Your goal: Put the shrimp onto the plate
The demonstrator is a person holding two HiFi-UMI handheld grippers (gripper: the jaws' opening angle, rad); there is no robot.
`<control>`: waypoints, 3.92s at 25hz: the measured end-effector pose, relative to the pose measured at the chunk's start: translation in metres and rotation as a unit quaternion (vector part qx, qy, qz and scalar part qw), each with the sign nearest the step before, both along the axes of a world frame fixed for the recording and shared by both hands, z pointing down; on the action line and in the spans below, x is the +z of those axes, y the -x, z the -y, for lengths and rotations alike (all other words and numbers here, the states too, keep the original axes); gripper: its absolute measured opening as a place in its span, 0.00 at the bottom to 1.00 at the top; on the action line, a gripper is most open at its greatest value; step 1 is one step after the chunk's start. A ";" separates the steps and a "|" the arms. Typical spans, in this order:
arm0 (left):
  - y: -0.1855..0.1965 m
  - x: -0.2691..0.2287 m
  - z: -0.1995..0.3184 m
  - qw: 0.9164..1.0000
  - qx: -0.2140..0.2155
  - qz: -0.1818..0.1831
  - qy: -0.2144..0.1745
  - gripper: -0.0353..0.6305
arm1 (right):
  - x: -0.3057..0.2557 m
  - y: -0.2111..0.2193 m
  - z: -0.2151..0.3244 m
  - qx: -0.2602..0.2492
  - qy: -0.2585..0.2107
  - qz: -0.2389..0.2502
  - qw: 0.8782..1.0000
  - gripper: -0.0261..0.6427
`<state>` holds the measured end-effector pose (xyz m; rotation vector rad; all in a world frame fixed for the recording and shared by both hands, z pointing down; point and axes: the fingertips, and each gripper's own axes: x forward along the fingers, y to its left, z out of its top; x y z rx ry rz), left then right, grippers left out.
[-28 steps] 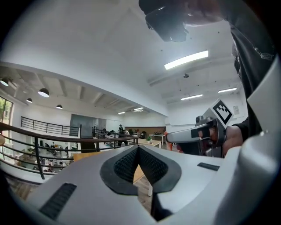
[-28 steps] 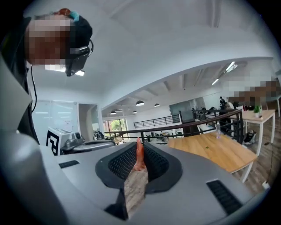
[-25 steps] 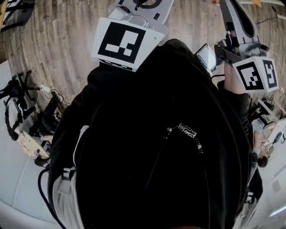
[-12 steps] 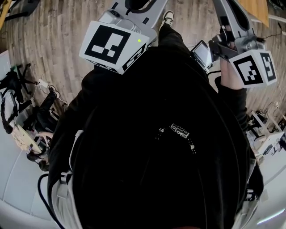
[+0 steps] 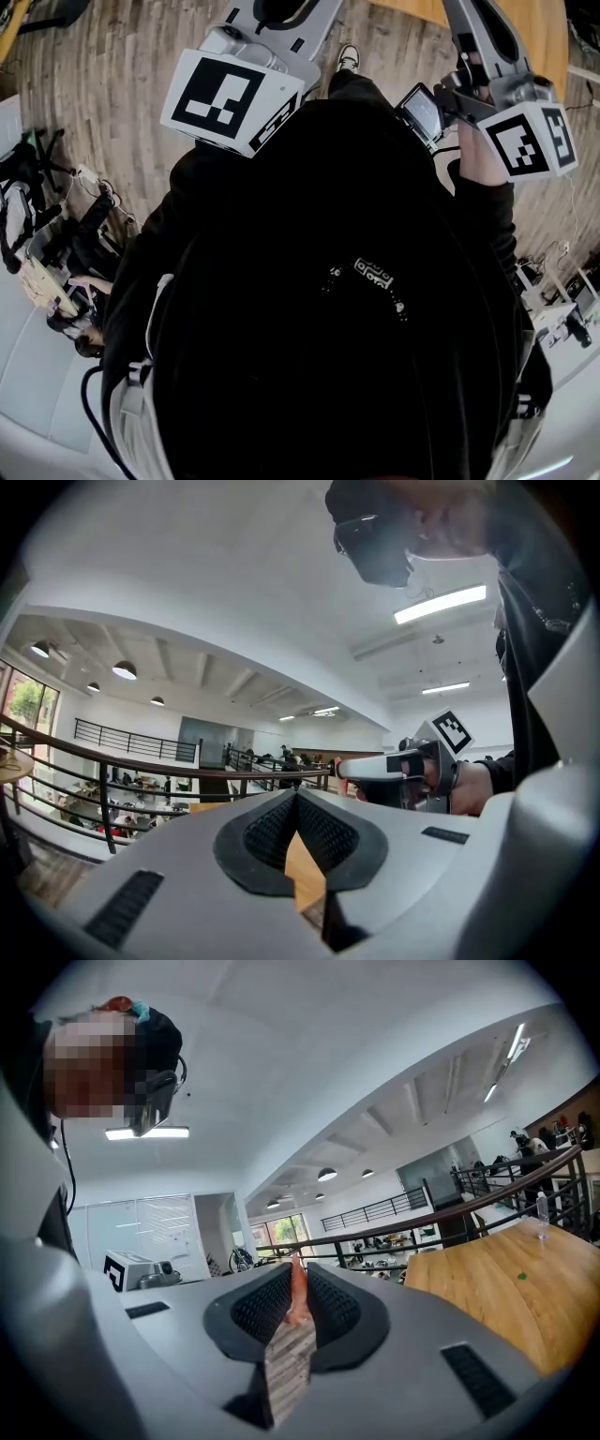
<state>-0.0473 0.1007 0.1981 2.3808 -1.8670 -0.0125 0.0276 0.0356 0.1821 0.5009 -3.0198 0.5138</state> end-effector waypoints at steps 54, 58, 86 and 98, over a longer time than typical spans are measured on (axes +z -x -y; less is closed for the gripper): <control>0.006 0.042 0.279 0.986 0.134 -0.006 0.098 0.05 | 0.018 -0.001 0.253 0.072 0.070 0.007 0.995 0.13; 0.015 0.043 0.292 0.987 0.132 -0.011 0.095 0.05 | 0.018 0.004 0.263 0.073 0.063 -0.003 0.995 0.13; 0.101 0.078 0.306 0.985 0.106 -0.063 0.123 0.05 | 0.072 0.121 0.310 0.001 0.088 -0.059 0.994 0.13; 0.140 0.146 0.297 0.975 0.050 -0.091 0.199 0.05 | 0.168 0.125 0.322 0.031 0.143 -0.152 0.978 0.13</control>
